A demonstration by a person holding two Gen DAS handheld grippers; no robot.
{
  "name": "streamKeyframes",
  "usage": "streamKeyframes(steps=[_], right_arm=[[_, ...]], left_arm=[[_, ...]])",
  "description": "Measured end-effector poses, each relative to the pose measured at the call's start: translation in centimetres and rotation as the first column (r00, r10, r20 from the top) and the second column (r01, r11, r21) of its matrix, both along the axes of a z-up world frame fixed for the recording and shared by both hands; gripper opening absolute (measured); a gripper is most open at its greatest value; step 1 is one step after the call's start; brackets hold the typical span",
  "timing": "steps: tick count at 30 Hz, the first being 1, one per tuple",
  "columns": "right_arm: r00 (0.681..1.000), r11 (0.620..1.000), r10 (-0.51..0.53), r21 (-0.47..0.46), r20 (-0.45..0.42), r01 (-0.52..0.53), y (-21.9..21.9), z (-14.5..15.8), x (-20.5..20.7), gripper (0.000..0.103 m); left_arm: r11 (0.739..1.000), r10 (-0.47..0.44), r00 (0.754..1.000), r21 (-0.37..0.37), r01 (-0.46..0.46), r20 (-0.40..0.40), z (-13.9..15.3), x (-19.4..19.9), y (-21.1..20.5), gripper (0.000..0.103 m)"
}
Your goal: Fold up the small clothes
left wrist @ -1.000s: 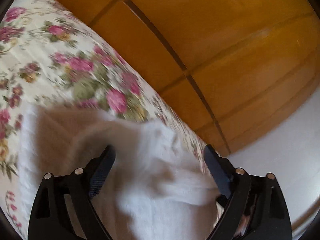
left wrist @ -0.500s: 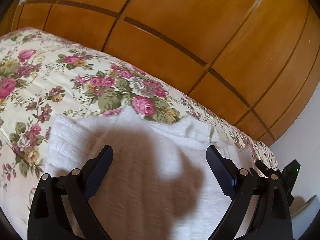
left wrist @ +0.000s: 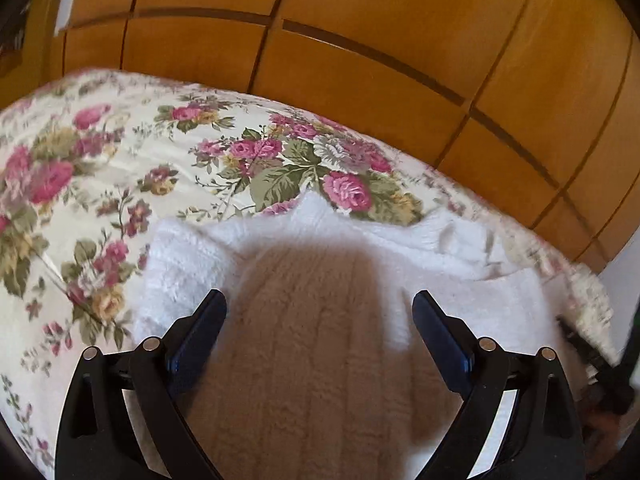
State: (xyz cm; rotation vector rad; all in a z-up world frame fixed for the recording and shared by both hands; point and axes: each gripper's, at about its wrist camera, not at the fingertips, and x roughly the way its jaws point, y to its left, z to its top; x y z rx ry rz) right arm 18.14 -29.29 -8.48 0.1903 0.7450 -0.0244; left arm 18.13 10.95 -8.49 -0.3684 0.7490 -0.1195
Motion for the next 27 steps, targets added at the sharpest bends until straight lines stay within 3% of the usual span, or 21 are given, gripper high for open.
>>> streamKeyframes(steps=[3,7,10,15,17,18,19,20,21,22,24,27], right_arm=[[1.000,1.000,-0.003,-0.010,0.000,0.003,0.3,0.1,0.0,0.076],[1.000,1.000,0.004,-0.003,0.008,-0.004,0.4,1.3,-0.3,0.076],[0.999,0.998,0.051,0.040,0.020,-0.052,0.7,2.4,-0.3,0.074],[0.989,0.990,0.138,0.020,-0.055,-0.137,2.4,1.8,0.8,0.059],[0.988,0.990,0.143,0.004,-0.061,-0.143,2.6,1.2,0.8,0.057],[0.988,0.989,0.150,0.011,-0.047,-0.149,2.5,1.2,0.6,0.047],[0.987,0.988,0.156,0.018,-0.042,-0.155,2.4,1.1,0.6,0.026],[0.986,0.987,0.161,0.016,-0.043,-0.160,2.3,1.1,0.6,0.014],[0.985,0.986,0.165,0.005,-0.051,-0.165,2.3,1.1,0.9,0.008],[0.984,0.985,0.171,-0.004,-0.058,-0.172,2.4,1.2,1.1,0.006],[0.984,0.986,0.166,-0.017,-0.066,-0.167,2.5,1.5,1.7,0.005],[0.991,0.990,0.132,-0.036,-0.034,-0.134,2.2,2.7,2.4,0.004]], left_arm=[[0.997,0.015,1.000,-0.078,-0.013,0.021,1.0,-1.1,0.5,0.093],[0.990,-0.072,0.996,-0.114,0.078,0.058,3.0,-1.4,-1.4,0.093],[0.986,-0.162,0.984,-0.034,0.165,0.075,3.8,-0.9,-4.4,0.093],[0.941,-0.301,0.950,0.134,0.310,-0.082,0.8,1.7,-9.5,0.079],[0.931,-0.315,0.946,0.170,0.323,-0.074,-0.2,1.9,-10.1,0.077],[0.930,-0.321,0.945,0.167,0.327,-0.061,-0.2,1.8,-10.0,0.071],[0.932,-0.321,0.945,0.154,0.327,-0.063,-0.2,1.9,-9.8,0.060],[0.936,-0.317,0.947,0.142,0.322,-0.059,-0.1,2.0,-9.6,0.049],[0.938,-0.314,0.948,0.140,0.318,-0.053,0.0,2.1,-9.3,0.025],[0.939,-0.308,0.950,0.147,0.312,-0.050,0.4,2.3,-9.2,0.011],[0.938,-0.310,0.950,0.150,0.313,-0.046,1.1,2.9,-9.2,0.006],[0.951,-0.271,0.962,0.151,0.269,-0.004,2.6,3.9,-8.9,0.005]])
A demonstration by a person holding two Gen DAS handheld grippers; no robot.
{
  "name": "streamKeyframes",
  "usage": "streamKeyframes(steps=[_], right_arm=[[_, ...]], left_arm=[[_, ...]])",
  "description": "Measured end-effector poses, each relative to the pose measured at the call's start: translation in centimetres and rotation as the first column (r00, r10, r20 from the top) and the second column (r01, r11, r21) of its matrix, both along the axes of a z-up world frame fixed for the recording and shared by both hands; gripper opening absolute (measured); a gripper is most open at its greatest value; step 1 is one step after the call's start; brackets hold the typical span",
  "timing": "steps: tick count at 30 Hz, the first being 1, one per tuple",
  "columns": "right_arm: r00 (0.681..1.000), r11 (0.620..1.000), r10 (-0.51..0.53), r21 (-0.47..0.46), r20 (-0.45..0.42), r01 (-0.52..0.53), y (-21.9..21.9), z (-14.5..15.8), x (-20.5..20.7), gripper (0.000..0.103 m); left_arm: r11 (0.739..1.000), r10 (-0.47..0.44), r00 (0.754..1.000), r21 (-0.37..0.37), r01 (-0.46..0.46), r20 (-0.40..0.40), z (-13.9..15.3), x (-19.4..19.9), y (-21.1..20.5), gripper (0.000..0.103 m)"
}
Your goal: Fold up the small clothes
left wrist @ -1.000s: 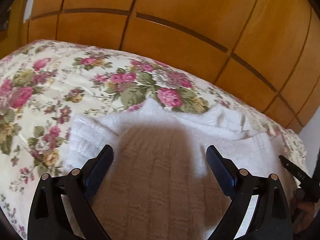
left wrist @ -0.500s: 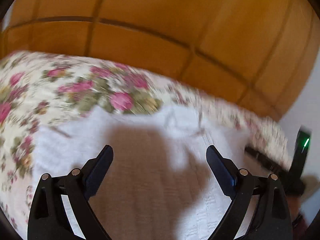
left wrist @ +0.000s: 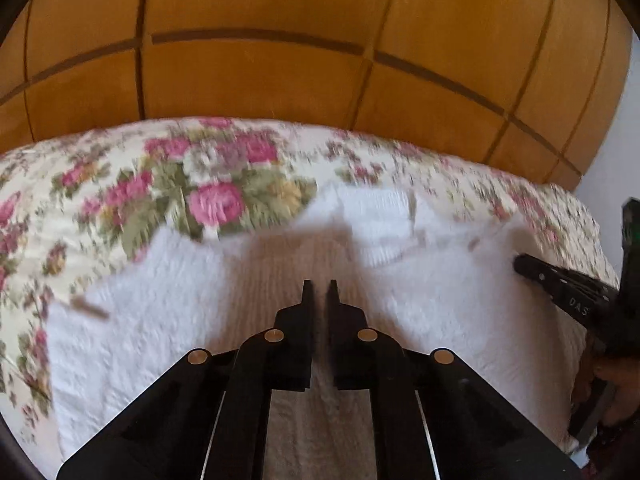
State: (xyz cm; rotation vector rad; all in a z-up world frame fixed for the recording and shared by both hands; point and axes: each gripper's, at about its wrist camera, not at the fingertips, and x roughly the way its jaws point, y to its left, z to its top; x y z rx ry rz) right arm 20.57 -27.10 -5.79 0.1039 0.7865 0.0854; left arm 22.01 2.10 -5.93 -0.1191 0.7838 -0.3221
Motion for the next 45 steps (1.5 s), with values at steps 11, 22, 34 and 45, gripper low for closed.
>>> streamKeyframes(steps=[11,22,34,45], right_arm=[[0.998,0.998,-0.067,0.002,0.002,0.067,-0.8,-2.8,0.5,0.028],[0.992,0.991,-0.120,0.067,0.041,0.117,-2.1,-2.8,-0.5,0.036],[0.984,0.983,-0.166,0.096,0.069,0.159,-2.5,-0.6,-5.6,0.080],[0.988,0.969,-0.128,0.223,0.087,0.106,-1.5,0.6,-13.0,0.052]], left_arm=[[0.996,0.067,0.996,-0.047,-0.070,-0.066,-3.4,1.1,1.2,0.032],[0.968,0.238,0.971,-0.075,-0.238,-0.008,-3.5,-3.3,9.4,0.059],[0.956,0.254,0.966,-0.158,-0.246,0.036,-2.4,-9.2,10.3,0.096],[0.942,0.227,0.973,-0.243,-0.233,-0.053,-4.7,-13.1,12.5,0.096]])
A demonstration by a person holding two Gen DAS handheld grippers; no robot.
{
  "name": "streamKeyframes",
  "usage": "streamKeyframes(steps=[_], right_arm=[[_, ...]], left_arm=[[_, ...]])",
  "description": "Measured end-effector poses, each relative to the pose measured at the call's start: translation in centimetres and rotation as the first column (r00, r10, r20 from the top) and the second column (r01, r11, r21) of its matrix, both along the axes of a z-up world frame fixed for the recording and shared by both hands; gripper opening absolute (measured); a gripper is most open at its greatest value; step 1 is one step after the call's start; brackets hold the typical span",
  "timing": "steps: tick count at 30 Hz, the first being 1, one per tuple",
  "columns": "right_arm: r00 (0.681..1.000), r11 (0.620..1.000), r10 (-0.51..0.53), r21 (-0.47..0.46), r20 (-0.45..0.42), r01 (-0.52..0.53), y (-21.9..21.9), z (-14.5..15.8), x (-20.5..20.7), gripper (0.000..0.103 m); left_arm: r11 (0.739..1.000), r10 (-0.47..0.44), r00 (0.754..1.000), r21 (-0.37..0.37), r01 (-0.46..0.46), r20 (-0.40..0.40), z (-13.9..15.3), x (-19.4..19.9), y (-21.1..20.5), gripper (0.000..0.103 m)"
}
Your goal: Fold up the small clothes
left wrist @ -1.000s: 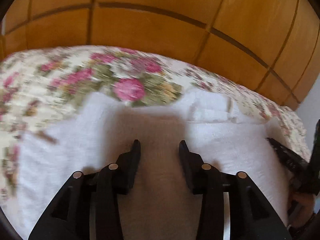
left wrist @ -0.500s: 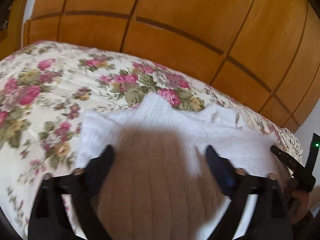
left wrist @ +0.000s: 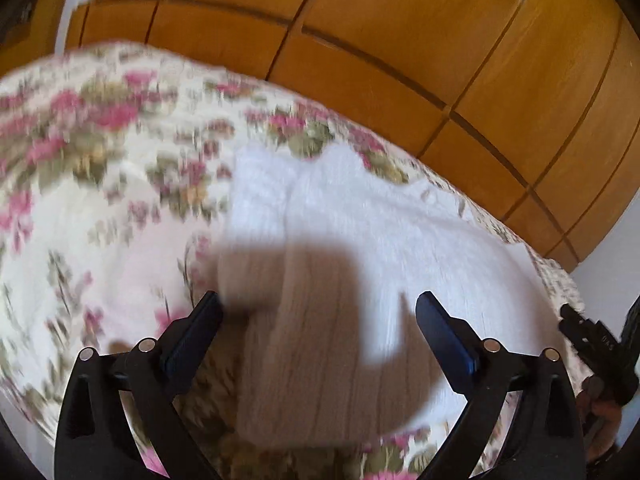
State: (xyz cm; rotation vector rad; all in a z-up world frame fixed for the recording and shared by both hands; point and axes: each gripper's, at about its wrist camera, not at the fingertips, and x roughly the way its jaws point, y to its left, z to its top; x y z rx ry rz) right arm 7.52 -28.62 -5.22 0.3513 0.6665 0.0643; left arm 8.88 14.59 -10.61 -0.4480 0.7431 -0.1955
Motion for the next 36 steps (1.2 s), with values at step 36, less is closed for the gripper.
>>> streamKeyframes(steps=[36], right_arm=[[0.992,0.991,0.123,-0.049,0.002,-0.122,4.3,-5.2,-1.8,0.018]], left_arm=[[0.985,-0.096,0.995,-0.144,0.098,0.024,-1.0,2.1,-1.3,0.099]])
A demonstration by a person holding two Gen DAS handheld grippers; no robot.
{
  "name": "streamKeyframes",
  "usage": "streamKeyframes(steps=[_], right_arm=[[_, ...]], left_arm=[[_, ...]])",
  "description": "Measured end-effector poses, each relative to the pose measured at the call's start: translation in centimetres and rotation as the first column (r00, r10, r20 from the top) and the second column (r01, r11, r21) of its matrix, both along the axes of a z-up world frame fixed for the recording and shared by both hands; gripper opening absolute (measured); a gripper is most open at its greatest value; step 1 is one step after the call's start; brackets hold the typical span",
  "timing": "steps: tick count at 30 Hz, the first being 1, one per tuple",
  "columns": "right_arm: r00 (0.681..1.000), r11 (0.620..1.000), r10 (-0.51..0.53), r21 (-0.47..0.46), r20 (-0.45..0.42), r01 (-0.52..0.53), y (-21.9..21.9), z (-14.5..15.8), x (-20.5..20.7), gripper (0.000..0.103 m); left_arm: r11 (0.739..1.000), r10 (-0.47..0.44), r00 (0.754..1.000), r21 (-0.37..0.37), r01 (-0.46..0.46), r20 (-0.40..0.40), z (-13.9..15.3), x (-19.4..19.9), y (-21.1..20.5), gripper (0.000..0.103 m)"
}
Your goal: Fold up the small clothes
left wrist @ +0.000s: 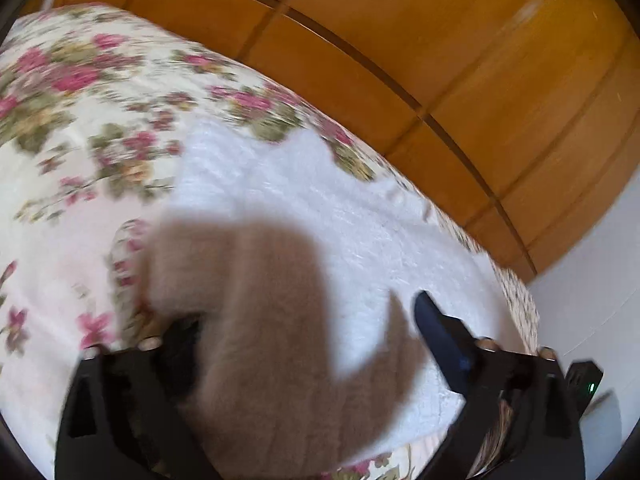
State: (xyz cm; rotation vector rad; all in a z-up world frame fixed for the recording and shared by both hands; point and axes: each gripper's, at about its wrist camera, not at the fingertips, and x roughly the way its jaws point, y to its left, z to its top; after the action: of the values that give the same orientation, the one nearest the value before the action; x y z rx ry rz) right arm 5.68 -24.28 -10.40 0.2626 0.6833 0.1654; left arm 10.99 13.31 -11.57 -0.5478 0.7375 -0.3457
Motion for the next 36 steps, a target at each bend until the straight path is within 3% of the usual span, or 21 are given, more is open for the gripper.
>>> streamKeyframes(steps=[2,7,10,14,18,20,21,24,30,36], right_arm=[[1.000,1.000,0.000,0.002,-0.004,0.000,0.0,0.1,0.0,0.018],[1.000,1.000,-0.002,0.008,-0.004,0.002,0.0,0.1,0.0,0.018],[1.000,1.000,-0.007,0.009,-0.006,0.007,0.0,0.1,-0.1,0.018],[1.000,1.000,-0.006,0.021,-0.010,0.006,-0.1,0.1,0.0,0.018],[1.000,1.000,-0.005,0.026,-0.011,0.005,-0.3,0.0,0.1,0.018],[1.000,1.000,-0.004,0.030,-0.010,0.005,-0.3,0.0,0.1,0.018],[1.000,1.000,-0.004,0.031,-0.009,0.004,-0.3,0.0,0.1,0.018],[1.000,0.999,-0.003,0.033,-0.009,0.004,-0.3,0.0,0.0,0.018],[1.000,0.999,-0.004,0.038,-0.010,0.005,-0.3,0.0,0.0,0.018],[1.000,0.999,-0.004,0.044,-0.009,0.005,-0.3,0.0,0.0,0.018]], left_arm=[[1.000,-0.002,1.000,0.006,0.002,-0.004,0.0,0.2,-0.2,0.099],[0.997,0.075,0.997,-0.013,-0.075,-0.036,-0.1,0.3,0.9,0.070],[0.995,0.072,0.995,-0.062,-0.076,-0.065,-0.1,0.7,1.1,0.064],[0.973,0.072,0.993,-0.211,-0.091,-0.096,-0.5,0.8,1.6,0.062],[0.969,0.083,0.991,-0.224,-0.104,-0.102,-0.7,1.2,1.5,0.062],[0.966,0.081,0.990,-0.235,-0.106,-0.113,-0.7,1.5,1.5,0.053],[0.967,0.083,0.988,-0.230,-0.111,-0.128,-0.9,1.8,1.5,0.039],[0.956,0.087,0.984,-0.264,-0.125,-0.154,-1.6,2.3,2.0,0.032],[0.967,0.095,0.987,-0.225,-0.123,-0.130,0.3,2.5,1.2,0.026],[0.997,0.029,0.999,-0.079,-0.026,0.040,6.0,2.2,-2.1,0.025]])
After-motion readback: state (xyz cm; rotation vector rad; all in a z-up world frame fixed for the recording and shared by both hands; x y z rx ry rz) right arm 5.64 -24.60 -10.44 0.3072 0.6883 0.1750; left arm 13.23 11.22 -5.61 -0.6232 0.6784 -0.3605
